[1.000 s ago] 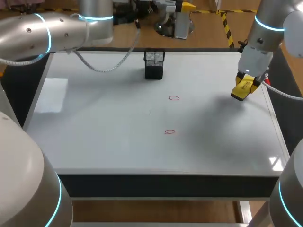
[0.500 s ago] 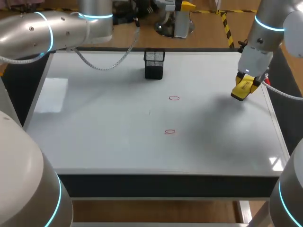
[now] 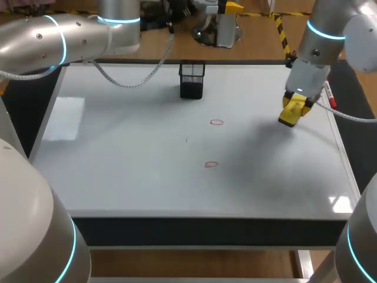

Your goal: Pick up the inspection probe, press it on each red-marked spot on the whiteboard one by one, put down the probe, pick up the eraser, and wipe off all the red marks.

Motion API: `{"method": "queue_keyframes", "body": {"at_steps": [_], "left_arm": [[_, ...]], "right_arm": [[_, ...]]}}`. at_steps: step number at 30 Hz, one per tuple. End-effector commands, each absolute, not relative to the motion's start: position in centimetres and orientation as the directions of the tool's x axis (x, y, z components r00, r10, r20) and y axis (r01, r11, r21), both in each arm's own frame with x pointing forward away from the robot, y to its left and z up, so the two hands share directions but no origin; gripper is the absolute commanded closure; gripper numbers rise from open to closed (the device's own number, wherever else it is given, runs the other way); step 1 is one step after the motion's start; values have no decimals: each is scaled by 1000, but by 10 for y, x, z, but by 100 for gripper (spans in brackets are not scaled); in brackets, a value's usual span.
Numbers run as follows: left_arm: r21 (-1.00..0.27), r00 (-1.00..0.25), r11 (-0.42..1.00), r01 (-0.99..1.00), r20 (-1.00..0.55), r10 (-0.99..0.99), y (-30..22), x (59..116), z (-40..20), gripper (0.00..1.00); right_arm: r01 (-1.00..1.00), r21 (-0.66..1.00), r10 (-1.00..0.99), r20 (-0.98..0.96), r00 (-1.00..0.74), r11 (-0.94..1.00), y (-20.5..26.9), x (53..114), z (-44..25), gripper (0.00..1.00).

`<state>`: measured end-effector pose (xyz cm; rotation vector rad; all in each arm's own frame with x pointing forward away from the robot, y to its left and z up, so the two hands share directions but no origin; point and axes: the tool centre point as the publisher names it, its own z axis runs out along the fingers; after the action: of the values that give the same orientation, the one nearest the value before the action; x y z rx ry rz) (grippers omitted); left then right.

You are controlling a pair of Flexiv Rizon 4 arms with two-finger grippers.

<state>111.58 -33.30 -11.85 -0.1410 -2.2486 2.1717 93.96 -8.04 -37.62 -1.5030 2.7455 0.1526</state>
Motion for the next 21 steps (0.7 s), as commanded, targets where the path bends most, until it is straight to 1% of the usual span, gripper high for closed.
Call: {"method": "queue_keyframes", "body": {"at_steps": [1, 10, 21], "left_arm": [[-998, -996, 35, 54, -52, 76, -333, 1117, -117, 100], [-998, -996, 35, 54, -52, 76, -333, 1117, -117, 100], [-998, -996, 35, 54, -52, 76, -333, 1117, -117, 100]], "right_arm": [[-871, 56, -872, -1, -489, 488, -46, 941, -373, 100], [-959, 39, -960, 5, -280, 280, 32, 935, -370, 100], [-996, 39, -997, 30, -74, 75, 115, 932, -379, 100]]}}
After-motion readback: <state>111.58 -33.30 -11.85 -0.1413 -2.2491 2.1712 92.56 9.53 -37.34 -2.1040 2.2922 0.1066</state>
